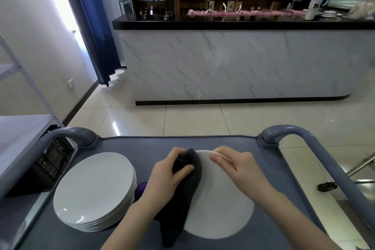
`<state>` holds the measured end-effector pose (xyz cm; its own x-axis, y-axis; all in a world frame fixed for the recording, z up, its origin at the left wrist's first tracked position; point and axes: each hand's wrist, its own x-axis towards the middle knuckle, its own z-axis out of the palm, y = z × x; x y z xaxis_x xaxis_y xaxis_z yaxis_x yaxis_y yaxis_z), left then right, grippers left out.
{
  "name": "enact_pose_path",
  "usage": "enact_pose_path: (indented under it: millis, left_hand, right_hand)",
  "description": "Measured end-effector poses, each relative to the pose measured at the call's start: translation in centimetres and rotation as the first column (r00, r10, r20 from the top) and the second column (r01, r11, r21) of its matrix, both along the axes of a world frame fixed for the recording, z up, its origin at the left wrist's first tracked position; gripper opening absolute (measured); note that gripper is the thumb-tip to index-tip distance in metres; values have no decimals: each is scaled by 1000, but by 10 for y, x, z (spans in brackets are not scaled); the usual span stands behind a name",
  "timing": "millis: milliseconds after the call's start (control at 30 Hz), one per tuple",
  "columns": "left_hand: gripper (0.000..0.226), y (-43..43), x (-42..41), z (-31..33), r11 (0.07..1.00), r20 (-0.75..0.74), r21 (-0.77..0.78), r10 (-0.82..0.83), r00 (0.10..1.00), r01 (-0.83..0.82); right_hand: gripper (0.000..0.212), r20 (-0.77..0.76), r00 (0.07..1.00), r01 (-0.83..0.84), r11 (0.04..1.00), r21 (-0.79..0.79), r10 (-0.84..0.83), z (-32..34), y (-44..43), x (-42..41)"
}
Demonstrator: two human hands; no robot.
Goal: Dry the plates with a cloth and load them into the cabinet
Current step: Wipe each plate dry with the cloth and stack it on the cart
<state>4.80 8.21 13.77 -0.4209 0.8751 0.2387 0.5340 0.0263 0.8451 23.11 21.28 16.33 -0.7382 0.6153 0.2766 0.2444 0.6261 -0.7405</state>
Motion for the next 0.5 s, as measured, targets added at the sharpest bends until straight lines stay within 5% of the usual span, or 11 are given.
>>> enact_pose_path:
  millis: [133, 333, 500]
  left_hand:
    - [19, 5, -2, -1, 967, 169, 105, 214, 962, -234]
    - [10, 5, 26, -31, 887, 514, -4, 399, 759, -462]
    - [22, -1, 17, -30, 892, 550, 22, 366, 750, -452]
  right_hand:
    - [23, -229, 944, 212, 969, -129, -237, -6, -6, -1]
    - [35, -339, 654, 483, 719, -500, -676, -16, -29, -23]
    - [22, -206, 839, 414, 835, -362, -504, -20, -14, -8]
